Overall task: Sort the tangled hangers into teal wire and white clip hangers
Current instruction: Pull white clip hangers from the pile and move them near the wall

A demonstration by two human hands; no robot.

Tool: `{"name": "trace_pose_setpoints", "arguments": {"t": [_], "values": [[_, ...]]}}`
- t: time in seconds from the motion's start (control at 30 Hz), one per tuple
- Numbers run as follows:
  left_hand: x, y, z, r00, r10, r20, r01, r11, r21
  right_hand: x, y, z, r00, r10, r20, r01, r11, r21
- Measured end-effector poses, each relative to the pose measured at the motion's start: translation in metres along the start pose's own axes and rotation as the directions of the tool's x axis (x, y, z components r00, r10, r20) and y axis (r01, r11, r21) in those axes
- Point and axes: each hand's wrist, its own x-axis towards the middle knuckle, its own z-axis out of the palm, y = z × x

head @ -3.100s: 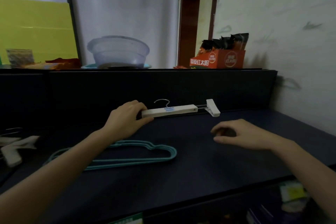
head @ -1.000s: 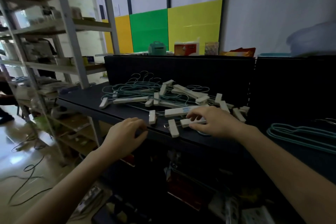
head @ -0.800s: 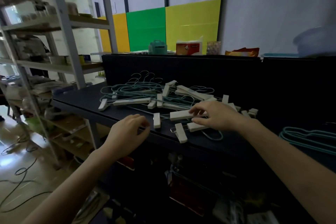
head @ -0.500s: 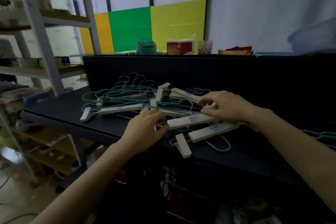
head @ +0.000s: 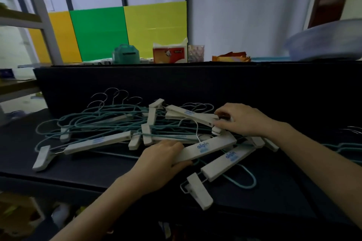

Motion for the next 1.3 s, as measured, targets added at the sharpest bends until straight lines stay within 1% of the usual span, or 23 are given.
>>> {"name": "trace_pose_setpoints", "arguments": {"t": [0.1, 0.2, 0.3, 0.47, 0.53, 0.6, 0.7, 0.77, 0.93, 1.03, 1.13, 1.3], "values": [[0.001, -0.006, -0.004, 1.0, 0.027, 0.002, -0.027, 0.999, 0.021, 0.014, -0.013, 0.004, 0.999, 0.024, 0.04, -0.022, 0.999, -0.027], [0.0, -0.015, -0.012, 0.998, 0.065, 0.017, -0.066, 0.998, 0.014, 0.029, -0.023, 0.007, 0.992, 0.075, 0.104, -0.071, 0.996, -0.049], [-0.002, -0.025, -0.024, 0.994, 0.106, 0.019, -0.107, 0.994, 0.022, 0.038, -0.033, 0.005, 0.981, 0.139, 0.137, -0.13, 0.989, -0.076], [-0.003, -0.047, -0.039, 0.988, 0.153, 0.02, -0.154, 0.988, 0.033, 0.047, -0.046, 0.007, 0.945, 0.243, 0.218, -0.237, 0.97, -0.056], [-0.003, -0.054, -0.04, 0.985, 0.168, 0.033, -0.168, 0.986, 0.017, 0.048, -0.048, 0.008, 0.943, 0.255, 0.214, -0.259, 0.966, -0.007], [-0.004, -0.058, -0.04, 0.983, 0.181, 0.044, -0.181, 0.983, 0.009, 0.047, -0.049, 0.005, 0.953, 0.258, 0.158, -0.27, 0.961, 0.06], [-0.004, -0.064, -0.04, 0.979, 0.198, 0.049, -0.198, 0.98, 0.003, 0.043, -0.048, -0.004, 0.957, 0.282, 0.065, -0.286, 0.956, 0.071], [-0.004, -0.07, -0.041, 0.976, 0.216, 0.041, -0.216, 0.976, 0.001, 0.039, -0.046, -0.01, 0.952, 0.304, 0.016, -0.304, 0.948, 0.091], [-0.002, -0.082, -0.047, 0.965, 0.263, -0.013, -0.263, 0.965, -0.006, 0.011, -0.04, -0.035, 0.922, 0.36, -0.142, -0.325, 0.92, 0.217], [0.002, -0.088, -0.054, 0.959, 0.277, -0.064, -0.28, 0.96, -0.03, -0.015, -0.035, -0.045, 0.883, 0.405, -0.236, -0.341, 0.901, 0.268], [0.01, -0.087, -0.058, 0.944, 0.31, -0.117, -0.318, 0.946, -0.06, -0.046, -0.027, -0.051, 0.818, 0.47, -0.332, -0.377, 0.874, 0.307], [0.032, -0.064, -0.062, 0.901, 0.408, -0.148, -0.42, 0.905, -0.061, -0.108, -0.015, -0.055, 0.728, 0.564, -0.39, -0.455, 0.823, 0.34]]}}
